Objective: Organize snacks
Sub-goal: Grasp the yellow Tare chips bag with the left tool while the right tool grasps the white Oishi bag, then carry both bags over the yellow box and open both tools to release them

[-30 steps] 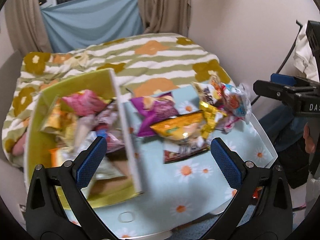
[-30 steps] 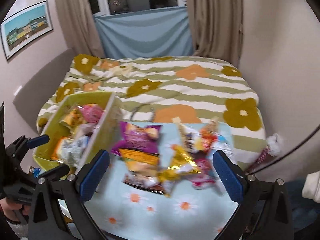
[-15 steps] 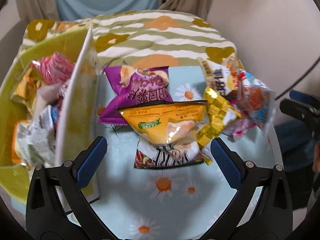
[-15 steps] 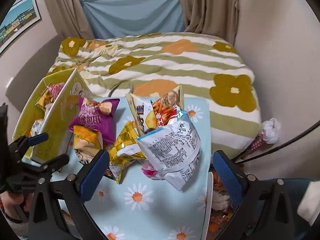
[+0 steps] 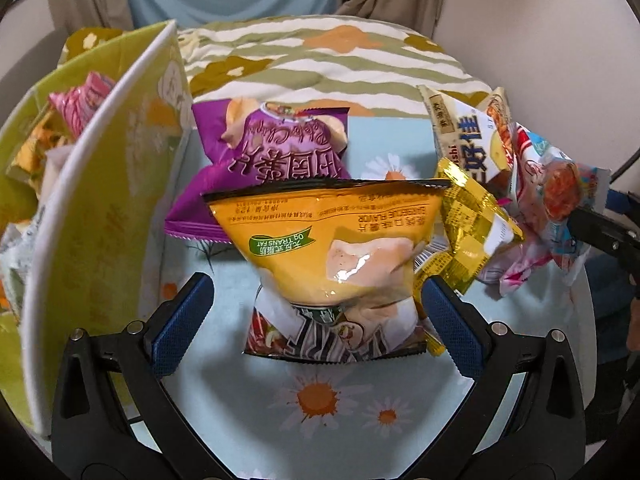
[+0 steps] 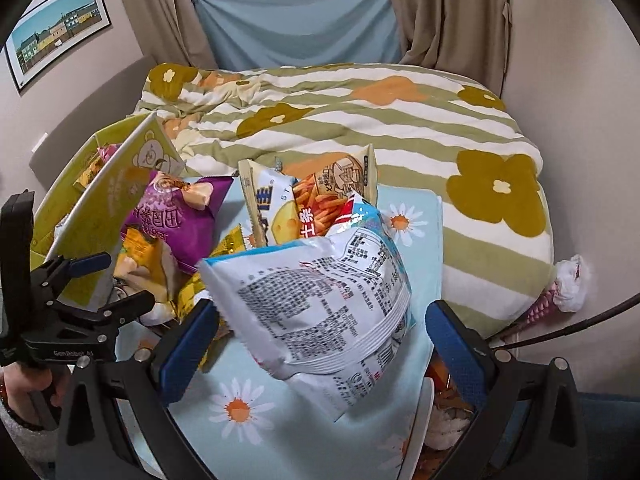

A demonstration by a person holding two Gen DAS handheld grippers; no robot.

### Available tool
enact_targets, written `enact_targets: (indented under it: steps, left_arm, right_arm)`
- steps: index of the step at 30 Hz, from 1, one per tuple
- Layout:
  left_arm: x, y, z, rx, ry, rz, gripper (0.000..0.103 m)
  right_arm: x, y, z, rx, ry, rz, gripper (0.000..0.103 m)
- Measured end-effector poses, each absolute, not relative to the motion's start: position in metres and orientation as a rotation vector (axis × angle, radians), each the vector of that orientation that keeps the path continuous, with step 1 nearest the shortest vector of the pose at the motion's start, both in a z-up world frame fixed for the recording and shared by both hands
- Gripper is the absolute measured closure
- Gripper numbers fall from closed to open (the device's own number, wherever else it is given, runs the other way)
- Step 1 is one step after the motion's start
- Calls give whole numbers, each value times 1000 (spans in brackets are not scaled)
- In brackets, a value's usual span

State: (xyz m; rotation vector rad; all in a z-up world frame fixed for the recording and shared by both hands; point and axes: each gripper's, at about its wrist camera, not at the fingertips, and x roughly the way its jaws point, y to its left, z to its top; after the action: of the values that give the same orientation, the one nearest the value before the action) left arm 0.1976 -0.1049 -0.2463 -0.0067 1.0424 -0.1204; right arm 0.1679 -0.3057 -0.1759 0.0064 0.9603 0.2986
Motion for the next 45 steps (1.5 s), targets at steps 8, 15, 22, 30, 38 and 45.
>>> enact_targets:
  steps: [8, 15, 22, 30, 38, 45]
  left_arm:
    - [204, -99, -266, -82, 1073, -163, 0]
    - [202, -97, -268, -74, 1085, -198, 28]
    - [190, -108, -259, -5, 1073, -206, 40]
    - [184, -106, -248, 8, 1064, -198, 46]
    - [179, -101, -240, -13, 1057, -191, 48]
    - [169, -102, -229, -13, 1051, -199, 49]
  right_arm:
    - [177, -307, -189, -4, 962, 319, 0]
    - [186, -308, -196, 14, 952, 332, 0]
    - [191, -310, -199, 28, 941, 342, 0]
    - [195, -311, -197, 30, 942, 346, 4]
    - [198, -310, -202, 3, 957, 355, 18]
    - [190, -314, -202, 11, 951, 347, 28]
